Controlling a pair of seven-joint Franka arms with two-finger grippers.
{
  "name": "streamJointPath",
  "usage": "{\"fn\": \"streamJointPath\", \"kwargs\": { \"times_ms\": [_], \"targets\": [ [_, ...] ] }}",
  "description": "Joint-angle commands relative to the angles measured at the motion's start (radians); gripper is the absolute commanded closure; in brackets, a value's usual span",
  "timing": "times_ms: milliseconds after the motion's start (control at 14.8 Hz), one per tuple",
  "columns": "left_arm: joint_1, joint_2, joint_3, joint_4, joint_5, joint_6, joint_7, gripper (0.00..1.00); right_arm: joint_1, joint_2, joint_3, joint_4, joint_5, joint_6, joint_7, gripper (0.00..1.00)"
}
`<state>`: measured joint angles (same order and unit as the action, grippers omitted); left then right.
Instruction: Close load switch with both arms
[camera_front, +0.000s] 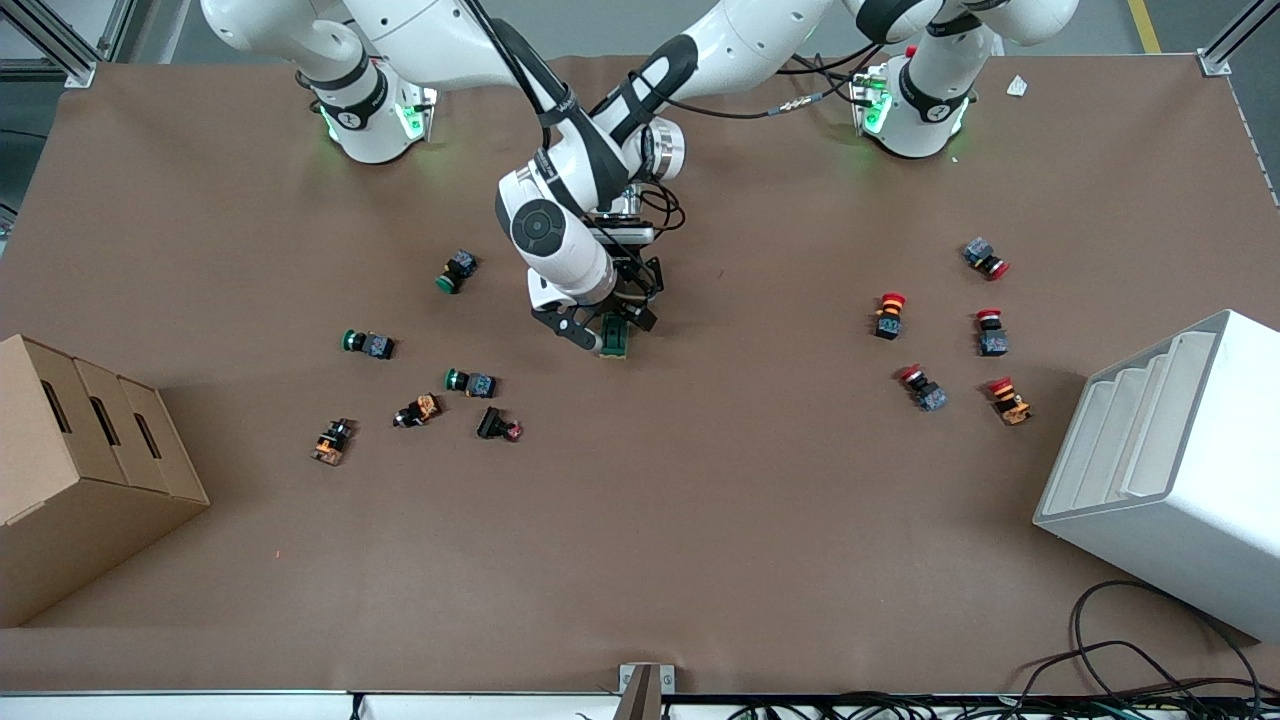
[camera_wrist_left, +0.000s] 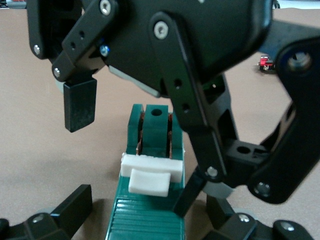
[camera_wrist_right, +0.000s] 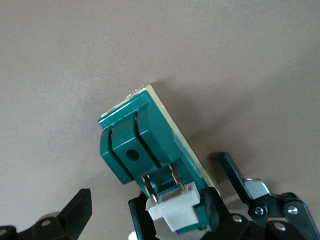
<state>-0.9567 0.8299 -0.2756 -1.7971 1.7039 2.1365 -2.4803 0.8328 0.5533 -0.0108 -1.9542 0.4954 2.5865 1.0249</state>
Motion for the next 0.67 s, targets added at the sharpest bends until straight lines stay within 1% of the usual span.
{"fn": "streamJointPath", "kwargs": {
  "times_ms": [0,202,607],
  "targets": [
    [0.003,0.052,0.01,0.036,0.013,0.045,-0.035,0.0,0.034,0.045,-0.008,0.049,0.055,0.026,0.014,0.0],
    [0.007,0.057,0.01,0.054,0.007,0.046,-0.005,0.0,0.022,0.045,-0.008,0.086,0.097,0.023,0.004,0.0],
    [0.009,0.049,0.01,0.054,0.003,0.045,-0.011,0.0,-0.015,0.043,-0.009,0.13,0.1,0.014,0.003,0.0]
  ]
}}
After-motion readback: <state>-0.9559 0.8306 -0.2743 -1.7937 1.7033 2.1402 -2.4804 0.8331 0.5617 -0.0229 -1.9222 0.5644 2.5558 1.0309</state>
